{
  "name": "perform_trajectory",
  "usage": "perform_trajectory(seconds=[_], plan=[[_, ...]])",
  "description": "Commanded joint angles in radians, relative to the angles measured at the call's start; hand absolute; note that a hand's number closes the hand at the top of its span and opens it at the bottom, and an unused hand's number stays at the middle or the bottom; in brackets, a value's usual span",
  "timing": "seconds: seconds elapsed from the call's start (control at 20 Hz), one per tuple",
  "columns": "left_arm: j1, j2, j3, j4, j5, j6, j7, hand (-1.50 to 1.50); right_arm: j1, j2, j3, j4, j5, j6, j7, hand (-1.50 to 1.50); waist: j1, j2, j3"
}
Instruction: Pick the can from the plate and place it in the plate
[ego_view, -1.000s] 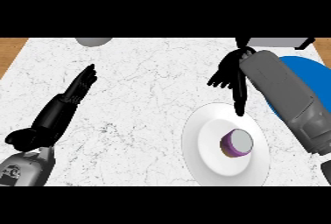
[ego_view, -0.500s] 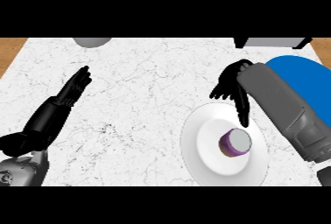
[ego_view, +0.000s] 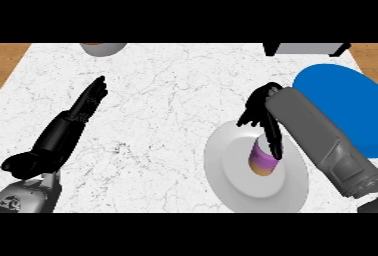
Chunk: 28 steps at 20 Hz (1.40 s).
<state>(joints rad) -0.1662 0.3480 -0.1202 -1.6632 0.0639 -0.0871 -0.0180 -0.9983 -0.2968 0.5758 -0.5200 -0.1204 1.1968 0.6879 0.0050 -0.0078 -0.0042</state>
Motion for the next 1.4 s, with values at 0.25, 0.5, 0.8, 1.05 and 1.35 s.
perform_trajectory(seconds=[0.25,0.5,0.8,1.05,1.35], plan=[[0.000,-0.011,0.021,-0.018,-0.014,-0.001,0.049,0.00,0.108,-0.001,0.019,-0.103,-0.019,0.113,0.102,-1.50,-0.016,0.001,0.003],[0.046,-0.001,0.049,-0.005,-0.001,-0.040,-0.020,0.00,0.209,-0.012,0.035,-0.190,0.015,0.058,0.083,-1.50,-0.009,0.004,0.004],[-0.010,-0.022,0.048,0.010,-0.007,-0.034,0.014,0.00,0.249,-0.002,0.039,-0.351,0.002,0.091,0.044,1.50,-0.011,0.004,0.004],[-0.048,-0.027,0.043,0.039,-0.019,-0.049,0.029,0.00,0.253,0.023,0.002,-0.358,0.161,-0.154,0.048,1.50,0.005,0.012,0.006],[0.000,-0.025,0.041,0.048,-0.021,-0.049,-0.018,0.00,0.113,-0.003,-0.058,-0.393,0.410,-0.679,0.347,1.50,-0.008,-0.009,0.002]])
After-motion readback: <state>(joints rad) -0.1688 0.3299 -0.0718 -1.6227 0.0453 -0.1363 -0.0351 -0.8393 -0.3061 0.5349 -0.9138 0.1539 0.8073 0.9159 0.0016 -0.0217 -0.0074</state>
